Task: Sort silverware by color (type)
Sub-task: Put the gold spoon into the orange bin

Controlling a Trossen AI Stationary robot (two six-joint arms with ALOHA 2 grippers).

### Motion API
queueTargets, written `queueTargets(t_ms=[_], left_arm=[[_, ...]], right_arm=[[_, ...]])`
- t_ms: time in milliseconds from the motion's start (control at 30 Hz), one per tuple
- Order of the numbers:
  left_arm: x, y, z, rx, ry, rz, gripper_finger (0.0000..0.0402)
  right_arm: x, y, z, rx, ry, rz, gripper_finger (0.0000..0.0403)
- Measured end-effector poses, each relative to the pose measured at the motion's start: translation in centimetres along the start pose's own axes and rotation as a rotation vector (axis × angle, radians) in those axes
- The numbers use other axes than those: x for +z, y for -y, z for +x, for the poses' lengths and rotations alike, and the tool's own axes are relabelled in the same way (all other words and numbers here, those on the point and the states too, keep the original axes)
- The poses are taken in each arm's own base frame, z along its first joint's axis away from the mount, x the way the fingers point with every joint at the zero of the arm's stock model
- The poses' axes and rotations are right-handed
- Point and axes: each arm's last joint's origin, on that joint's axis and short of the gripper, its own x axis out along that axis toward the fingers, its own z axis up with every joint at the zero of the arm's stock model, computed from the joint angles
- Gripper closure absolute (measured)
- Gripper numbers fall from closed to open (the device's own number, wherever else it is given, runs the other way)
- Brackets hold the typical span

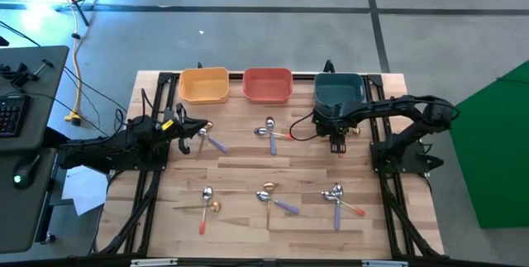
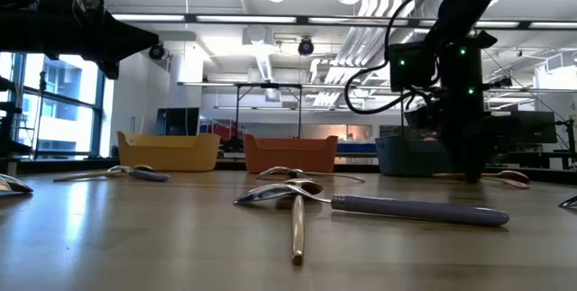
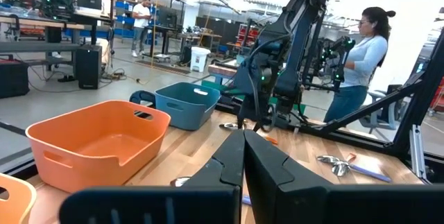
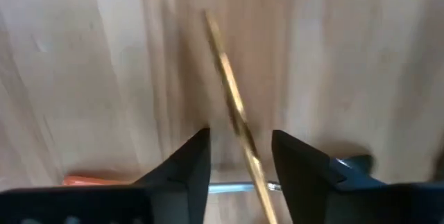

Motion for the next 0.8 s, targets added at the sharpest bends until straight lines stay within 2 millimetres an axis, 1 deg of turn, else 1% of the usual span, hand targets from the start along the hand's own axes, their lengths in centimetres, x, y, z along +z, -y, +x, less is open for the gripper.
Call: queueTargets(t_ms=[200,267,367,433,500,667,800], left_arm=[[0.0,0.0,0.0,0.0,0.0,-0.008,0.0401],[0.0,0.0,0.0,0.0,0.0,-0.011,0.0401],[0.0,0.0,0.0,0.0,0.0,-0.011,0.0401],[0.0,0.0,0.0,0.0,0.0,-0.006,0.0401],[0.0,0.0,0.0,0.0,0.0,0.003,0.0401],[0.0,0.0,0.0,0.0,0.0,0.026,0.0401],[0.0,0.0,0.0,0.0,0.001,0.03,0.0401]], right_arm=[[0.2,-0.1,0.9,0.02,-0.047,-0.03,0.0314],[0.2,-0.1,0.9,0.029,-0.047,-0.019,0.0337],[0.1,-0.2,1.0,0.037,-0.05,-0.008,0.0383],[0.1,-0.3,1.0,0.035,-0.05,-0.021,0.0393],[0.2,-0.3,0.9,0.03,-0.055,-0.021,0.0388],[1.1,-0.1,-0.7,0.006,-0.102,-0.02,0.0396],[2.3,0.0,-3.4,0.009,-0.102,-0.037,0.0397]])
